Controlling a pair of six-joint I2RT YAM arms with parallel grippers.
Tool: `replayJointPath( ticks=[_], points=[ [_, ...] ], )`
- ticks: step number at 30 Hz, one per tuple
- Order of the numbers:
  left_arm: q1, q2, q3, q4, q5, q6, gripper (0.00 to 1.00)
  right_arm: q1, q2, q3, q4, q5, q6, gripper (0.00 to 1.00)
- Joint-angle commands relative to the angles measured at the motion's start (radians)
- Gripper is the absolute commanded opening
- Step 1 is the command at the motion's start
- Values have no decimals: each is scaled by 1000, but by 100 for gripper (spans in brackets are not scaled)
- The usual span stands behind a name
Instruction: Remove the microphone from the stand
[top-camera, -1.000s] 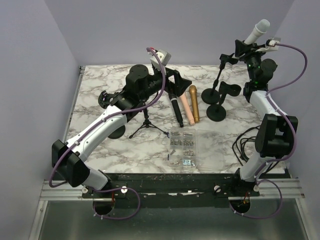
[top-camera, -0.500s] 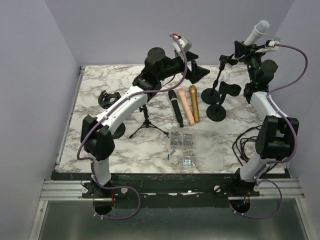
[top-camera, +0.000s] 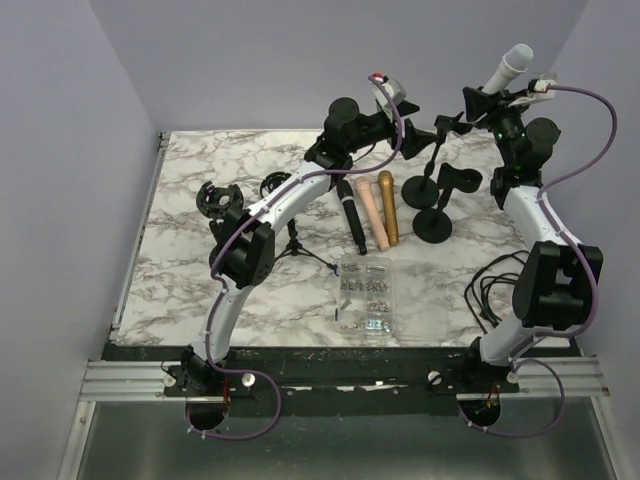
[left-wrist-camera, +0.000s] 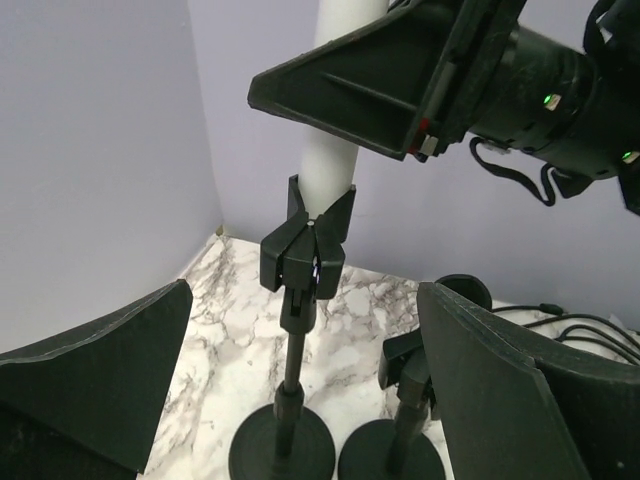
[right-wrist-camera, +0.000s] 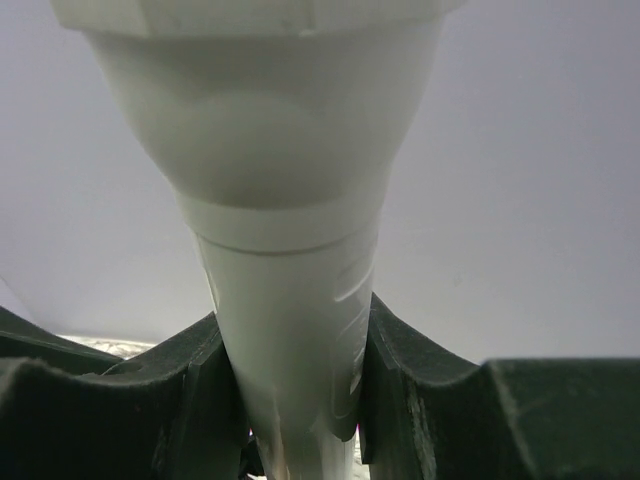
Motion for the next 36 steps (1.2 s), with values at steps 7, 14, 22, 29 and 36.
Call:
replayJointPath(
  ticks=[7,14,22,29,36],
  points=[
    [-32,152,140,141,-9,94,98,3,-79,-61,2,-119,12,1],
    [-34,256,259,138,-29,133,90,3,-109,-108,-16,-122,-10,1],
    [-48,259,245,149,-40,146,81,3,-95,-99,-19,-133,-6,1],
    [-54,290,303,132,-15,130,54,3,-94,-89,-40,-126,-11,1],
    [-56,269,277,111,-33,133,0,3,-86,-55,-47,-108,8,1]
  ],
)
